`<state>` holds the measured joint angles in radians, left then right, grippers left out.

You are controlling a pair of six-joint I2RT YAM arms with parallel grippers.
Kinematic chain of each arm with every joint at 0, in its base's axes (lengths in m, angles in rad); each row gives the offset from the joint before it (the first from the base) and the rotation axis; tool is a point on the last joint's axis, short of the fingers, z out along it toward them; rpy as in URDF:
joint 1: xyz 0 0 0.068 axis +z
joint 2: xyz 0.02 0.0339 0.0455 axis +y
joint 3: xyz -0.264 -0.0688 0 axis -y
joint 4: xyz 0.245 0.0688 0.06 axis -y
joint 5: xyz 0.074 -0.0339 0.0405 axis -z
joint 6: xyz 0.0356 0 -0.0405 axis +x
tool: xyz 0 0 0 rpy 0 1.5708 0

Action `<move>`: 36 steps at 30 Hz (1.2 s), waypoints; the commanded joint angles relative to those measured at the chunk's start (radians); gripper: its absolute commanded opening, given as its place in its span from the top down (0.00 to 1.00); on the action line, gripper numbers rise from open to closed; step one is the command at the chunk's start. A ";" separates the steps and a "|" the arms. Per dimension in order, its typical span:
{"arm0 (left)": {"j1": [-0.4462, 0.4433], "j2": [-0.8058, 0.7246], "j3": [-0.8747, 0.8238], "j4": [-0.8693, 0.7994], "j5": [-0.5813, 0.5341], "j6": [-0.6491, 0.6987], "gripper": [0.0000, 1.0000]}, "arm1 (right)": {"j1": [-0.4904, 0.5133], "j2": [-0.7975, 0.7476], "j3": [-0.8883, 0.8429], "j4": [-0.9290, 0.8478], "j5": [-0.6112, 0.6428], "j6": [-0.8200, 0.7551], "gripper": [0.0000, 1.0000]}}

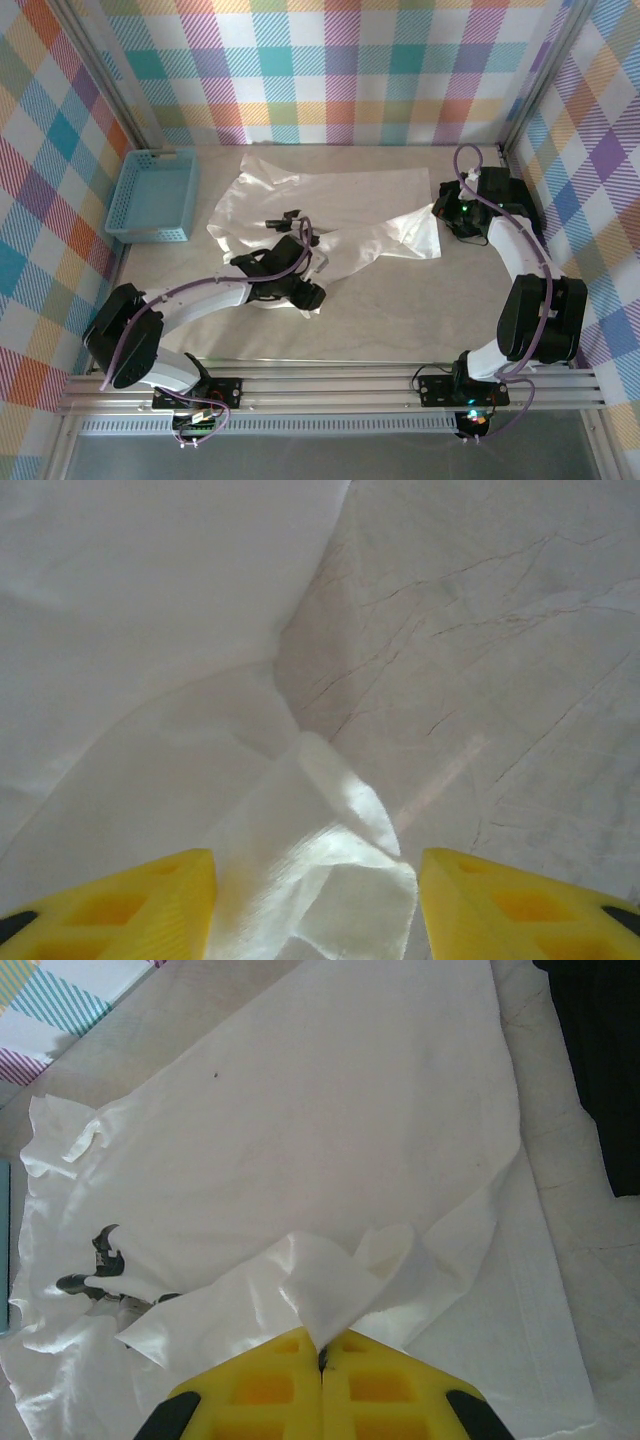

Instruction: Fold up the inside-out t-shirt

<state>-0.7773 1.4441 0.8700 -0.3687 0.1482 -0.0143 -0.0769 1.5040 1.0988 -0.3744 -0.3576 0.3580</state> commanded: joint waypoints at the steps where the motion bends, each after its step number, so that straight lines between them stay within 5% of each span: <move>1: 0.015 0.016 0.034 0.028 0.061 0.024 0.52 | 0.005 0.001 0.007 0.010 -0.023 -0.008 1.00; 12: 0.044 0.057 0.059 0.049 0.094 0.017 0.99 | 0.005 -0.006 0.007 0.006 -0.023 -0.010 1.00; 17: 0.072 -0.049 -0.001 0.132 0.061 -0.052 1.00 | 0.005 -0.020 0.007 0.002 -0.017 -0.012 1.00; 23: 0.097 -0.261 -0.053 0.157 -0.154 -0.198 1.00 | 0.005 -0.082 -0.002 0.025 -0.038 0.007 1.00; 27: 0.102 -0.450 0.022 0.057 -0.401 -0.260 1.00 | 0.004 -0.213 0.018 0.047 -0.016 0.039 1.00; 36: 0.131 -0.739 0.413 -0.184 -0.811 -0.138 1.00 | -0.006 -0.388 0.310 -0.150 0.136 -0.048 1.00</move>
<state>-0.6579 0.7540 1.1645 -0.4484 -0.4614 -0.2127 -0.0776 1.1648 1.3323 -0.4541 -0.2642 0.3511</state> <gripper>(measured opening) 0.048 0.041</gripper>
